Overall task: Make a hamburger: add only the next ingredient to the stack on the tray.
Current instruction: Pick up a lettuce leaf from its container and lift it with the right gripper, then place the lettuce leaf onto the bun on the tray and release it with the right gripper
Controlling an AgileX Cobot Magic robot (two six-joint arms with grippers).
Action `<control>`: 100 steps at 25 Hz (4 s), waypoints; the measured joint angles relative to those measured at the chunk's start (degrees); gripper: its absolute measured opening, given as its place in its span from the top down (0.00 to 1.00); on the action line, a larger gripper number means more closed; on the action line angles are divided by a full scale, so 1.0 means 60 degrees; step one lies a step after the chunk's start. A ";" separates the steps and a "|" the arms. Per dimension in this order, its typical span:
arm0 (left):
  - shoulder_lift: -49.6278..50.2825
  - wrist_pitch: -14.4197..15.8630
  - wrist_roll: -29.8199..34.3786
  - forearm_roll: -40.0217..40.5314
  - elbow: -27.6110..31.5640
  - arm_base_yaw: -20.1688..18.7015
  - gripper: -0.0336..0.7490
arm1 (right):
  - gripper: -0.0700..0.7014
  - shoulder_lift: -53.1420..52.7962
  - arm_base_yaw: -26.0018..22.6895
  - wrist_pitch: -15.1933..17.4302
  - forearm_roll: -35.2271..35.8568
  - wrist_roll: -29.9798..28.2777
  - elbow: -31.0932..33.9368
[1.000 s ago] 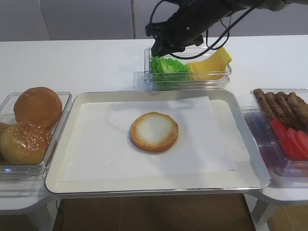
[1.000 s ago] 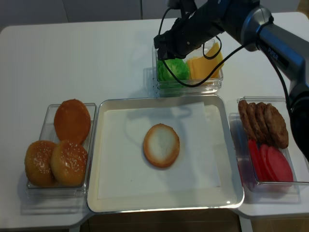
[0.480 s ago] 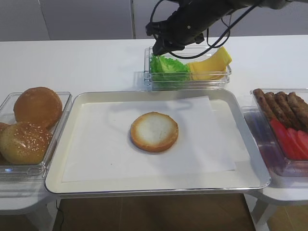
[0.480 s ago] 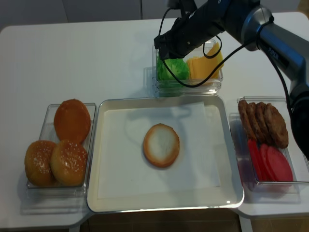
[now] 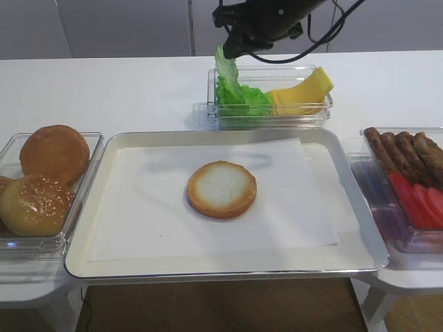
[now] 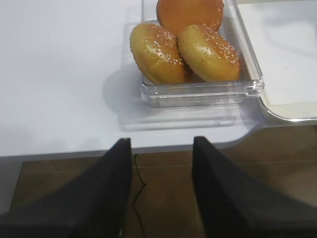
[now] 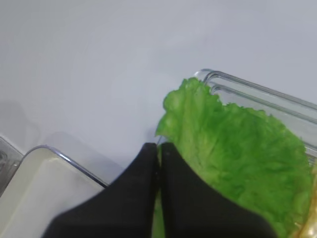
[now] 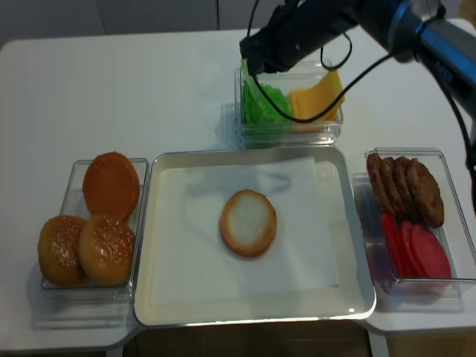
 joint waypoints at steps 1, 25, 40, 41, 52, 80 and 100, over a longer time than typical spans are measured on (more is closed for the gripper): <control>0.0000 0.0000 0.0000 0.0000 0.0000 0.0000 0.57 | 0.87 -0.0125 0.0000 0.0066 -0.0115 0.0046 0.0000; 0.0000 0.0000 0.0000 0.0000 0.0000 0.0000 0.57 | 0.87 -0.4031 0.0021 0.1627 -0.0579 0.0864 0.3330; 0.0000 0.0000 0.0000 0.0000 0.0000 0.0000 0.57 | 0.87 -0.4310 0.0294 0.0321 -0.0056 0.0906 0.5721; 0.0000 0.0000 0.0000 0.0000 0.0000 0.0000 0.57 | 0.87 -0.4266 0.0320 0.0278 -0.0033 0.0906 0.5721; 0.0000 0.0000 0.0000 0.0000 0.0000 0.0000 0.57 | 0.87 -0.3695 0.0504 -0.0284 0.0103 0.0942 0.5764; 0.0000 0.0000 0.0000 -0.0051 0.0000 0.0000 0.57 | 0.87 -0.2854 0.0793 -0.0417 0.2117 0.0942 0.5764; 0.0000 0.0000 0.0000 -0.0051 0.0000 0.0000 0.57 | 0.23 -0.2846 0.0689 -0.0089 0.1986 0.0962 0.5764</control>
